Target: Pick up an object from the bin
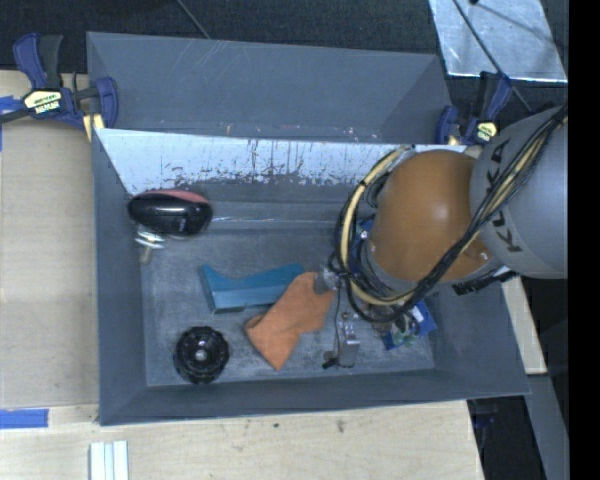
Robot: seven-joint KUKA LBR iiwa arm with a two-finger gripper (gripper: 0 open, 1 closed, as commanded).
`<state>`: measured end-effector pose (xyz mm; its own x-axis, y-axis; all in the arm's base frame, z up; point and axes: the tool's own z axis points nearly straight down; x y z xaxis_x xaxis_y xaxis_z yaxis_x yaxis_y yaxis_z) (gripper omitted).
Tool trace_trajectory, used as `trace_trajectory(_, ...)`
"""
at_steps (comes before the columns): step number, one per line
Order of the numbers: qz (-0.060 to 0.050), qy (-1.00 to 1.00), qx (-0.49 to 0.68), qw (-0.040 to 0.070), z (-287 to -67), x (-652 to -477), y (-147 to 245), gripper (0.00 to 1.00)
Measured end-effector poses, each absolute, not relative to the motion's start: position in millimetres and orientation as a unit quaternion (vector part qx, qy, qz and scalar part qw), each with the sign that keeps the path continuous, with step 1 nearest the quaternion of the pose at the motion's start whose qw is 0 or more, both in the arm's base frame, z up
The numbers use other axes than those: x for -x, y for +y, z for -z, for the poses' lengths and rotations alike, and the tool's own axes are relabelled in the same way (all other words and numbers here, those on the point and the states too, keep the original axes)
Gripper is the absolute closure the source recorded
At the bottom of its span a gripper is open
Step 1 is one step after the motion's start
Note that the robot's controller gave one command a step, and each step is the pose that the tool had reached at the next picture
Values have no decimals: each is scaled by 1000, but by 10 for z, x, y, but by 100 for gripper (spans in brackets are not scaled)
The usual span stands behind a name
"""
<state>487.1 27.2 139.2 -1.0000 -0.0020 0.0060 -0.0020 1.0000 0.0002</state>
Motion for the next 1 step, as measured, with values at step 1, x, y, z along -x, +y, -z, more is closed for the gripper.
trace_trajectory(1,0,-1000,-1,1,-1412,-4877,272,0)
